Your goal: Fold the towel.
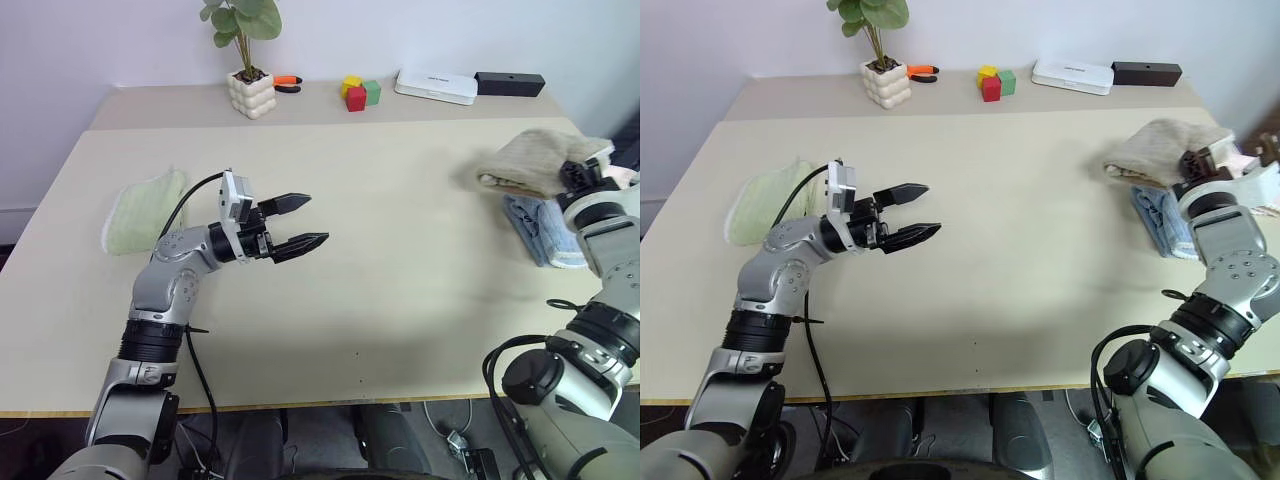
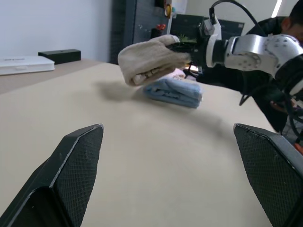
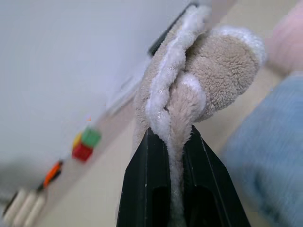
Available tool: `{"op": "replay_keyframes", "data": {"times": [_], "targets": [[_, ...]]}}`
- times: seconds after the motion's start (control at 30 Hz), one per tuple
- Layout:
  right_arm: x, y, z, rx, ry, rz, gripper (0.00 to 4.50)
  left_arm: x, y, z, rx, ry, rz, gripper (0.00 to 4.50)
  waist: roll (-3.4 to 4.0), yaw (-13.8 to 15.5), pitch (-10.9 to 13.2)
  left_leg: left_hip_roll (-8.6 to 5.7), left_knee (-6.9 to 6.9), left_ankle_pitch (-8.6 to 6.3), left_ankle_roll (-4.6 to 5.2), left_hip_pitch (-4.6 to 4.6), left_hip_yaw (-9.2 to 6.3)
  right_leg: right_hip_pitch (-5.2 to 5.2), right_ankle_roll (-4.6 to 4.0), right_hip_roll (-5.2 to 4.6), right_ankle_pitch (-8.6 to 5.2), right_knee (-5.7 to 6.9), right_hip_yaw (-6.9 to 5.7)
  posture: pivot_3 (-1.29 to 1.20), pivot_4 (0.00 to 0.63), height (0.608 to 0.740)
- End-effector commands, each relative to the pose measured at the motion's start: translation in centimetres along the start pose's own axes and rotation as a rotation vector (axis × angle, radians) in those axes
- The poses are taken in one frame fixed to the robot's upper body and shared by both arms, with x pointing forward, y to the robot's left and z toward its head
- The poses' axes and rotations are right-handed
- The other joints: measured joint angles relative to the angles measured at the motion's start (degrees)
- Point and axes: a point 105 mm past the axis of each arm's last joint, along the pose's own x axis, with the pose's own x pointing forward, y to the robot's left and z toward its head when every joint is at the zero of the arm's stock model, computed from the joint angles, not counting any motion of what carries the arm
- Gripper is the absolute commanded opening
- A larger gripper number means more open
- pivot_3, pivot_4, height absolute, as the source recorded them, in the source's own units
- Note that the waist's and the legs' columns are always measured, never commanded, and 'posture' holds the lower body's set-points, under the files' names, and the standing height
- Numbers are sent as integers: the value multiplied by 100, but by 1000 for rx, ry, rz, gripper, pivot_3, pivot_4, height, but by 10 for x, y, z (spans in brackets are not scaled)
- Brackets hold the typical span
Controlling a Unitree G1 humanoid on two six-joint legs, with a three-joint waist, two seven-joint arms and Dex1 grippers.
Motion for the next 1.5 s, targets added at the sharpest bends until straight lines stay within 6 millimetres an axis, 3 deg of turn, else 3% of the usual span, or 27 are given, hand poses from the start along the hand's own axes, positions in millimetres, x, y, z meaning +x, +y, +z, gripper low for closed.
{"op": "replay_keyframes", "data": {"times": [0.03,0.37,0.7,0.9,1.2,1.3,1.5], "targets": [[1,3,26,36,-98,10,43,5,-8,12,40,-45,-29,4500,0,0,0,0,0,0,0,0,0,0,0,0,0,0,0,0,150,740],[-12,-27,36,131,-197,-110,43,7,-14,7,33,-51,-29,4500,10,4,-2,0,-1,0,0,0,0,0,0,0,0,0,1,0,150,740],[-40,-54,3,116,-122,-236,43,13,-15,2,17,-54,-45,4500,15,2,-5,0,1,0,0,0,0,0,-1,0,0,1,1,0,150,740],[-47,-55,-15,36,-74,-274,43,15,-15,1,23,-53,-54,4500,19,-5,-5,0,0,0,0,2,0,0,-1,2,-1,1,2,0,150,740],[-45,-56,-11,-160,-109,-297,43,16,-12,0,31,-50,-43,4500,19,3,-6,0,1,0,0,1,0,0,-1,1,-1,0,3,0,150,740],[-44,-61,-9,-160,-115,-303,1032,16,-13,-1,35,-48,-36,4500,19,2,-6,0,1,0,0,1,0,1,-1,1,-1,1,3,0,150,740],[-44,-70,-2,-220,-141,-364,4073,15,-13,-1,38,-49,-26,4500,19,2,-6,0,0,0,0,1,0,0,-1,2,-1,1,3,0,150,740]]}}
